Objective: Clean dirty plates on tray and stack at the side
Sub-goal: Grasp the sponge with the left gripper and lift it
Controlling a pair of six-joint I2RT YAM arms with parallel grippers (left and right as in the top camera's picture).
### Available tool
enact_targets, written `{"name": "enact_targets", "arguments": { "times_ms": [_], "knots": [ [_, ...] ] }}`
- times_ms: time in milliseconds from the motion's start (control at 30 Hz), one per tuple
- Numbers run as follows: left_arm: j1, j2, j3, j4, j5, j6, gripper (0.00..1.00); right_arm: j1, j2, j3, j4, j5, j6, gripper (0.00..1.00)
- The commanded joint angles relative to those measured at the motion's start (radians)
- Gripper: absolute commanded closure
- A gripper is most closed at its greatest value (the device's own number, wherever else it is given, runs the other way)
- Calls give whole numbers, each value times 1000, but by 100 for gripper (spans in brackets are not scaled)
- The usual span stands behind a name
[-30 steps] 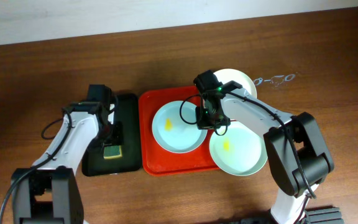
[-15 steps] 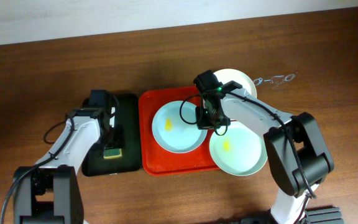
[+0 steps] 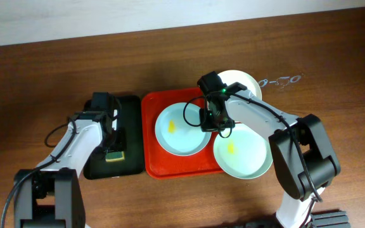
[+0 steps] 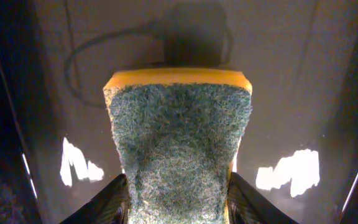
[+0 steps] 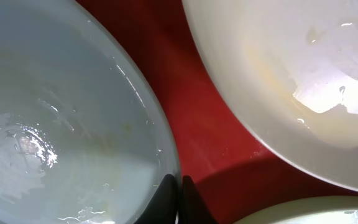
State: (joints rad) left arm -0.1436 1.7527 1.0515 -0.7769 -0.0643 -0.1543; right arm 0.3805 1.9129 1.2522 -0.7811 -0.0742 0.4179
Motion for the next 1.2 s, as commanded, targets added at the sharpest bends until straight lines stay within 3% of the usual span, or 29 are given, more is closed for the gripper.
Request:
{"name": "enact_targets", "arguments": {
  "times_ms": [0, 100, 333, 500, 700, 1167],
  "knots": [
    [0, 7, -51, 34, -3, -3, 56, 5, 7, 1, 0, 27, 2, 96],
    [0, 5, -42, 35, -4, -3, 100, 5, 7, 1, 1, 27, 2, 96],
    [0, -32, 118, -99, -4, -3, 100, 5, 7, 1, -1, 27, 2, 96],
    [0, -177, 239, -138, -4, -3, 100, 5, 7, 1, -1, 26, 2, 96],
    [0, -322, 246, -131, -3, -3, 100, 5, 7, 1, 0, 26, 2, 96],
    [0, -182, 241, -152, 19, -3, 100, 5, 7, 1, 8, -30, 71, 96]
  ]
}}
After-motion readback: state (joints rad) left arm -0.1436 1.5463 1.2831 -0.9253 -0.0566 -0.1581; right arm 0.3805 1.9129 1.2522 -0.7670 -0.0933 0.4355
